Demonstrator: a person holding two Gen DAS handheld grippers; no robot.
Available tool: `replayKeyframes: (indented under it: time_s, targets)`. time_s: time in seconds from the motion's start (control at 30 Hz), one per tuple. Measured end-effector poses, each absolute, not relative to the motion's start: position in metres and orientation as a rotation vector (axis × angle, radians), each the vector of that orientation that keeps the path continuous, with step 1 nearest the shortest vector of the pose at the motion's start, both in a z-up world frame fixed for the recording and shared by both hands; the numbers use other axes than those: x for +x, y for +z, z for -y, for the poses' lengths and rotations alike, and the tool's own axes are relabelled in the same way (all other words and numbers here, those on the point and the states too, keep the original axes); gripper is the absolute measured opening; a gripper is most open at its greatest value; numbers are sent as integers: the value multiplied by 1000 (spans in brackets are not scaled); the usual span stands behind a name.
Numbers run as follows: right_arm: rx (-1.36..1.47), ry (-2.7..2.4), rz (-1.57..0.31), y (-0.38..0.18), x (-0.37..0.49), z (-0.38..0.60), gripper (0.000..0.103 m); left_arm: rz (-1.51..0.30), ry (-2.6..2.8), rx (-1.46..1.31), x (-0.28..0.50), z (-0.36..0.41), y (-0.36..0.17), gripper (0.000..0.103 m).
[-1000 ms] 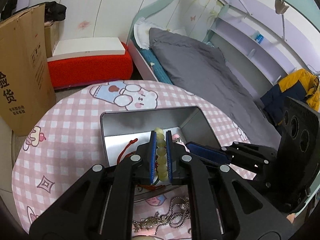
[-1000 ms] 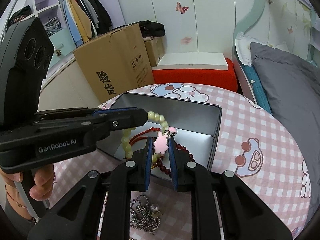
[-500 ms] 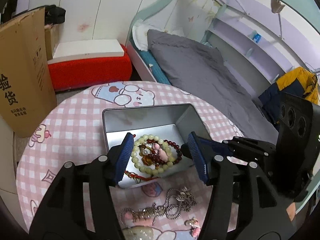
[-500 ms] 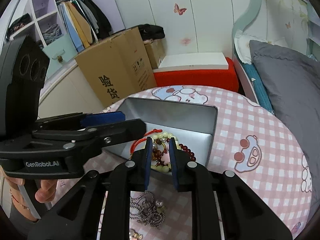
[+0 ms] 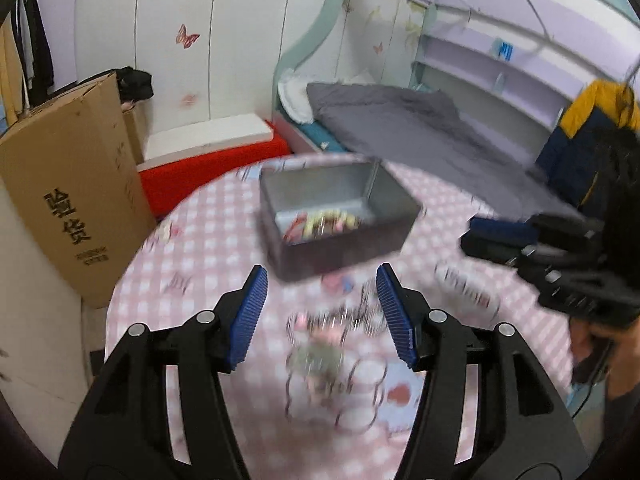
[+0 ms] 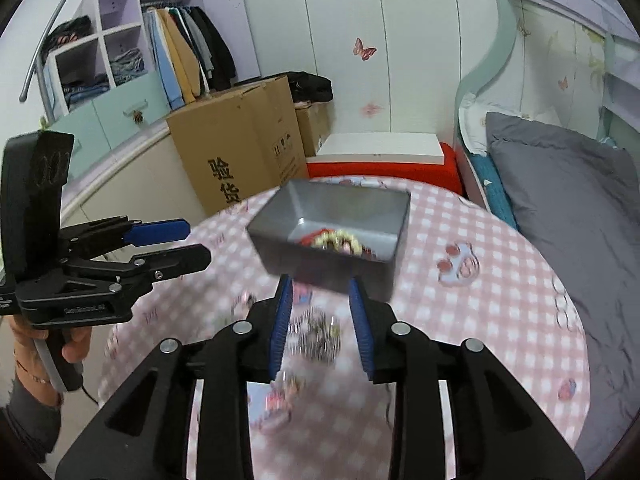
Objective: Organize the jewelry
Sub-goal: 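Withdraw the left tool from the box back to the jewelry pile, then grasp the pink charm pendant with the left tool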
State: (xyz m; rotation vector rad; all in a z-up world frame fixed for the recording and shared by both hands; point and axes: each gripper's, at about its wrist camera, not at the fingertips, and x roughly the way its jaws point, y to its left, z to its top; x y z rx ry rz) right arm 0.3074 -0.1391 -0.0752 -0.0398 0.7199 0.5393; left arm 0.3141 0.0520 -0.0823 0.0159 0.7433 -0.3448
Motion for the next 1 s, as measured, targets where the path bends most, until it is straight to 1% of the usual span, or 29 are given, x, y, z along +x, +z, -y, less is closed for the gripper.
replayKeyframes:
  time_s: [0.3,0.47,0.7,0.83,1.0]
  targets:
    - [-82,491,-784,-118,266,141,34,-852,-264,63,287,-46,-143,59]
    - [-99,471,-806,-133,254,140,36,-891,-252,28,287,-46,-157,59]
    - [-124,468,-817,-142,252,133,41,-900,-238,50,291,-39,-161,58]
    - [-166,478,-824,-145,252,121,43,-895,-234,75,290,-38,-160,33]
    - [-187,495,-832,-148,256,108,45,-888,-244,64,289,-40,-159,32]
